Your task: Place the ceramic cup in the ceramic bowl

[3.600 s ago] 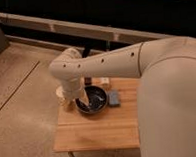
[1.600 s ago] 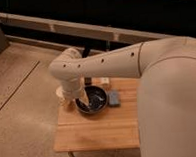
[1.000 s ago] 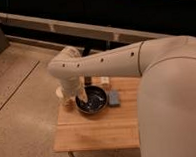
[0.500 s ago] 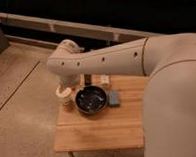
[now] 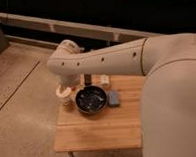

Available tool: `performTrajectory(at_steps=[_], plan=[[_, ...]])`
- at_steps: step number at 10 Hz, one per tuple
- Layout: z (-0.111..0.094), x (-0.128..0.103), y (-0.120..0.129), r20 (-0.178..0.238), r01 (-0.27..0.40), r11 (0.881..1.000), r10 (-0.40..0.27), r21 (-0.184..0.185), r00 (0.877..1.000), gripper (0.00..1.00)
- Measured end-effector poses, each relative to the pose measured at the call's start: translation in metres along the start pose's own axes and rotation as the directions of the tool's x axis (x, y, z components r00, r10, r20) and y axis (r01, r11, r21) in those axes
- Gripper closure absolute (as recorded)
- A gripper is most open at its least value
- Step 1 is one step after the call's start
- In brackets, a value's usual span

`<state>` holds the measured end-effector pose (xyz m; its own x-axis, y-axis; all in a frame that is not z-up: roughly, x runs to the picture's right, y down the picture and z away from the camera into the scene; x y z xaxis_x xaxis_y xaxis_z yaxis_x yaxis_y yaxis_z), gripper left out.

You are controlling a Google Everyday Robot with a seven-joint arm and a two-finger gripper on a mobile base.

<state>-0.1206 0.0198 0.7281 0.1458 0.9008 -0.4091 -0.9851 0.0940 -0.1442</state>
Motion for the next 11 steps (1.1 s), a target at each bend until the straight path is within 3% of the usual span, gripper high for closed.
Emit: performTrajectory(at_steps=[3,7,11], plan=[[0.016,-0.024,-0.025,0.009,0.015,1.0,-0.015,0.012,1.0,0.35],[0.057,-0.022,-0.029,-0.068,0.032,0.999,-0.03,0.016,0.997,0.35],[0.1,-0.022,-0.021,-0.153,0.083,0.997,-0.082,-0.002,0.985,0.35]])
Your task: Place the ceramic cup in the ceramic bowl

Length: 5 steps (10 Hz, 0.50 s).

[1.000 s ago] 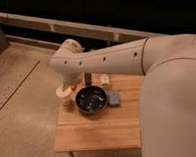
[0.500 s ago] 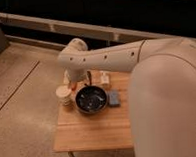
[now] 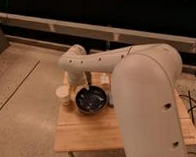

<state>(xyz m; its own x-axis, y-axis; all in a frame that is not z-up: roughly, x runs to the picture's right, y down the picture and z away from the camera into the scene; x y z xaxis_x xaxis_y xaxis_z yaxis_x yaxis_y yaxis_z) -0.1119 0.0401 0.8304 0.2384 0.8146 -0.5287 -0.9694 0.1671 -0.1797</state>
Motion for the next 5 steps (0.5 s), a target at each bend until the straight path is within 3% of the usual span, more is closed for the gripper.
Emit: performTrajectory(at_steps=[5], plan=[[0.015,-0.019,0.007,-0.041,0.074,0.997,-0.074,-0.003,0.996,0.35]])
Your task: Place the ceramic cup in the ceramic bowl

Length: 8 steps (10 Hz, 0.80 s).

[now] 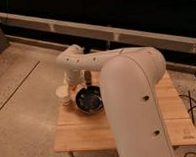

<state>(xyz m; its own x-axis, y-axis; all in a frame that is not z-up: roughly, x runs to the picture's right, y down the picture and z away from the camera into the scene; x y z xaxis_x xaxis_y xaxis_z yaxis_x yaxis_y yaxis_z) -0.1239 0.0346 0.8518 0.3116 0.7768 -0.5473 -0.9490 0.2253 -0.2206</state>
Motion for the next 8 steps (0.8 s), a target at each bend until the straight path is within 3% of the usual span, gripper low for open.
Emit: performTrajectory(at_steps=[4,8], plan=[[0.014,0.001,0.006,-0.047,0.041,0.999,-0.041,-0.009,0.998,0.35],[0.042,0.014,0.028,-0.101,0.019,0.996,-0.028,-0.082,0.995,0.35]])
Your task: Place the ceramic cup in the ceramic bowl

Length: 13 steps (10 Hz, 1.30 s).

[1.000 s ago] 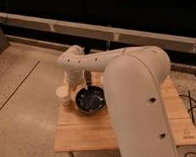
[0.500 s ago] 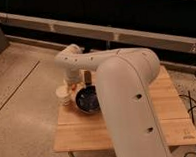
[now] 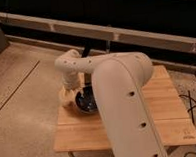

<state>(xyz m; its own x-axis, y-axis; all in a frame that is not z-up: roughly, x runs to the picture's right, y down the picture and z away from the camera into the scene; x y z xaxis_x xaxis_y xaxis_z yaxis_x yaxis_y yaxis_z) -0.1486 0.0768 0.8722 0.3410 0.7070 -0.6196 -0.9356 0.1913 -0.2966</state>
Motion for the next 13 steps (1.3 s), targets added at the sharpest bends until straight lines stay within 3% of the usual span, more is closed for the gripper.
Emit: performTrajectory(at_steps=[2,7,8,11,13], plan=[[0.003,0.002,-0.004,-0.006,-0.008,1.0,0.008,-0.015,1.0,0.4],[-0.002,0.003,-0.014,0.034,0.03,0.999,-0.03,-0.015,0.999,0.93],[-0.003,0.005,-0.014,0.036,0.037,0.999,-0.036,-0.01,0.999,0.99],[-0.015,0.004,-0.021,0.051,0.037,0.999,-0.039,0.034,0.998,1.0],[-0.052,-0.007,-0.029,0.119,0.011,0.996,-0.022,0.088,0.993,1.0]])
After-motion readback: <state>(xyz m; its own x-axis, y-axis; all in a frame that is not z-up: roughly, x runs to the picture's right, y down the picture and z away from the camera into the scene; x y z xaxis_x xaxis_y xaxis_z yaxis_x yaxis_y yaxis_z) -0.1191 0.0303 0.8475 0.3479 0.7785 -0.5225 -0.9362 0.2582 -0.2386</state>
